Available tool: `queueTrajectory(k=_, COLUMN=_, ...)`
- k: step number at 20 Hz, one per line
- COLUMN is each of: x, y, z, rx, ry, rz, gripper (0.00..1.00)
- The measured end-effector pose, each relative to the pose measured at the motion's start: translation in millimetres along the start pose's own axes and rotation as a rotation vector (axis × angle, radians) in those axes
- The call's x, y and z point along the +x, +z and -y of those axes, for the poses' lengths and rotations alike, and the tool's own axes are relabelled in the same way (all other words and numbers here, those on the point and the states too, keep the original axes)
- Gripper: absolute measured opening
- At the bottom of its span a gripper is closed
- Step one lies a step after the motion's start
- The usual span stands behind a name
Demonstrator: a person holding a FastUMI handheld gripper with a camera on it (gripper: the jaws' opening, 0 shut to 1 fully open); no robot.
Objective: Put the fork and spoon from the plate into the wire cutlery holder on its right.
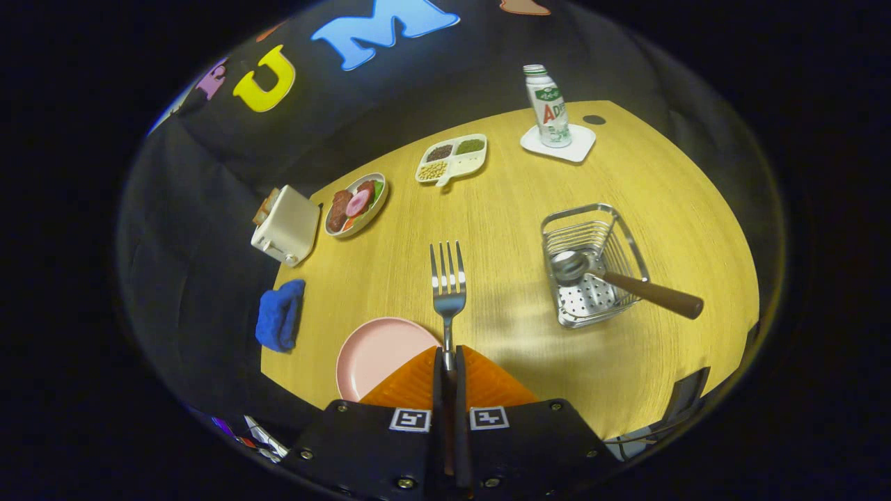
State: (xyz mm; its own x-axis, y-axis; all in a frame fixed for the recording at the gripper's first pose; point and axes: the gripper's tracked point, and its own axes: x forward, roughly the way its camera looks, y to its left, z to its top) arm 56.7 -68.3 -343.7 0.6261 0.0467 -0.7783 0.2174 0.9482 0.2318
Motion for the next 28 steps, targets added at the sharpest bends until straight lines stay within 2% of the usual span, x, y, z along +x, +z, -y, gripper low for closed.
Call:
queueTrajectory(k=6, x=-10, y=20, z=43, rx=0.063, ry=-0.055, rz=0.037, gripper=0.06)
queueTrajectory(k=12, x=-12, y=18, z=74, rx=0.109, ry=-0.098, rz=0.018, gripper=0.06)
queueTrajectory(k=23, x=-11, y=17, z=81, rx=0.143, ry=-0.114, rz=-0.007, gripper=0.06)
queueTrajectory(k=26, x=-16, y=20, z=81, rx=0.152, ry=-0.118, rz=0.007, gripper=0.14)
queueTrajectory(k=28, x=-17, y=22, z=78, rx=0.157, ry=-0.115, rz=0.017, gripper=0.29)
